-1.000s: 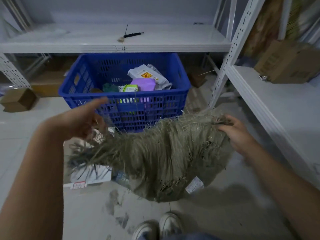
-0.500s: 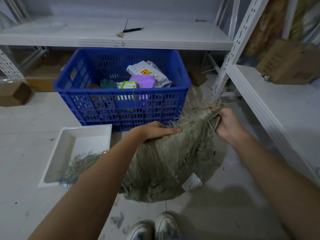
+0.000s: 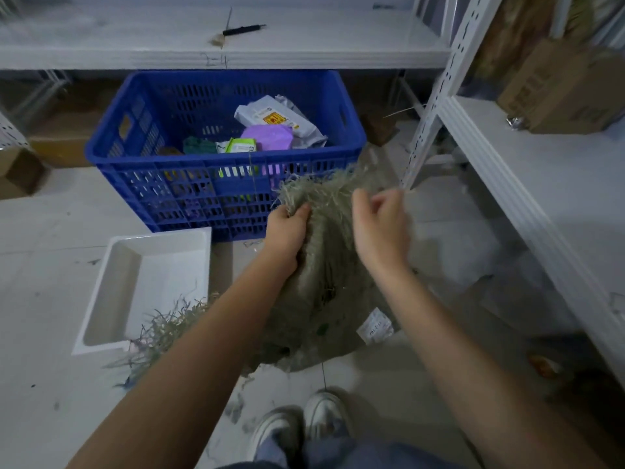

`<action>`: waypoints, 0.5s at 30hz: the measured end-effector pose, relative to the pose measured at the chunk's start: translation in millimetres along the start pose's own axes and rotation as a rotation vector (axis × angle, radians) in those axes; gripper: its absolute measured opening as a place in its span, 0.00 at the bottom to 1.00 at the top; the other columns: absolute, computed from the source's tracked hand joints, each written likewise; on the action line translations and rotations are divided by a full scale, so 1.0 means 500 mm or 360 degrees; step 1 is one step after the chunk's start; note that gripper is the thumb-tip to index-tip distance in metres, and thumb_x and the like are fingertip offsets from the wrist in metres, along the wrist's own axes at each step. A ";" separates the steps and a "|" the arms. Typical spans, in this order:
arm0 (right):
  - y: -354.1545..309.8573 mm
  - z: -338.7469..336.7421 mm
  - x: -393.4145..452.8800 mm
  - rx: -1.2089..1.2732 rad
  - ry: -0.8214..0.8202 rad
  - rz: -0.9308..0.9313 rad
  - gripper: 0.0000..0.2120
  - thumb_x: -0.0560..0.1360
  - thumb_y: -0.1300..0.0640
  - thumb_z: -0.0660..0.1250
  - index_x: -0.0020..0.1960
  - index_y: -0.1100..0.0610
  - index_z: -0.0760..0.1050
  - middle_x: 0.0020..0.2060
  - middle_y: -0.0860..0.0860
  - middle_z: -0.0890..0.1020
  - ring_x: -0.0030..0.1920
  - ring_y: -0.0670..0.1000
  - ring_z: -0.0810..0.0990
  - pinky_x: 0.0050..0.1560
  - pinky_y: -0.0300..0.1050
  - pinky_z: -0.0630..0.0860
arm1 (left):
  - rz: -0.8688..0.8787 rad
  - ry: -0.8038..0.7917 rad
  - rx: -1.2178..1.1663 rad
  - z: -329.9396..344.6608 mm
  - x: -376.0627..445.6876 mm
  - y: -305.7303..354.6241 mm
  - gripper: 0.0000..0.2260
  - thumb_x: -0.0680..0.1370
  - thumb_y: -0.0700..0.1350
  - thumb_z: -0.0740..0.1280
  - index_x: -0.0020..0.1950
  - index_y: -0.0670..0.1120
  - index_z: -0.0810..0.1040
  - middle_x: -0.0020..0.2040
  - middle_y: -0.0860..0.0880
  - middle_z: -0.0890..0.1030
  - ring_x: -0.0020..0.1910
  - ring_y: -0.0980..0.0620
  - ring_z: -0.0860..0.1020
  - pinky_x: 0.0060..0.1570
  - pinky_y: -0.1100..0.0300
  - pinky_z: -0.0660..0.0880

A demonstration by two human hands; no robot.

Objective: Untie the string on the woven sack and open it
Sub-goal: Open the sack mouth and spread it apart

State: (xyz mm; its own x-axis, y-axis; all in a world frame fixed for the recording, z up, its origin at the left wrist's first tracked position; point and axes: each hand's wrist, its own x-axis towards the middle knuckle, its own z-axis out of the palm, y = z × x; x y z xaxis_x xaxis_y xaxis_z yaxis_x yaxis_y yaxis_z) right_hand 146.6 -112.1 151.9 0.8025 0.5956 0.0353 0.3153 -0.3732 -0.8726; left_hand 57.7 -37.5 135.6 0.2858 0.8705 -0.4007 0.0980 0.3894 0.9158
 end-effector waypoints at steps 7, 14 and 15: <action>0.026 0.057 -0.022 0.0314 -0.0682 0.0460 0.18 0.76 0.43 0.62 0.53 0.58 0.76 0.47 0.54 0.81 0.49 0.55 0.80 0.47 0.47 0.77 | -0.0195 -0.0079 -0.0062 -0.004 -0.027 0.015 0.04 0.75 0.43 0.68 0.44 0.43 0.76 0.42 0.43 0.79 0.41 0.44 0.79 0.47 0.49 0.78; 0.033 0.008 0.003 0.0522 -0.0668 0.0481 0.09 0.78 0.58 0.64 0.41 0.55 0.79 0.47 0.58 0.83 0.49 0.56 0.81 0.50 0.50 0.79 | -0.0151 -0.0065 -0.0087 -0.048 -0.007 0.028 0.11 0.76 0.41 0.67 0.57 0.41 0.74 0.38 0.46 0.78 0.34 0.49 0.78 0.37 0.55 0.79; 0.034 -0.002 0.010 0.0577 -0.0694 0.0498 0.07 0.78 0.59 0.63 0.45 0.56 0.79 0.49 0.57 0.82 0.49 0.55 0.81 0.47 0.46 0.79 | -0.0158 -0.0060 -0.0111 -0.056 -0.004 0.033 0.12 0.77 0.41 0.66 0.60 0.41 0.73 0.38 0.46 0.78 0.33 0.50 0.77 0.34 0.56 0.79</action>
State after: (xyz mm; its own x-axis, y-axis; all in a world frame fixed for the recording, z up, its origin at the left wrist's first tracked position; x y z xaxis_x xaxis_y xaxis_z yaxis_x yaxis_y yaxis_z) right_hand 156.5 -116.1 137.7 0.5250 0.7606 -0.3819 -0.1526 -0.3573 -0.9215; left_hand 32.3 -24.3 150.6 0.3136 0.8151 -0.4871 0.0617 0.4944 0.8670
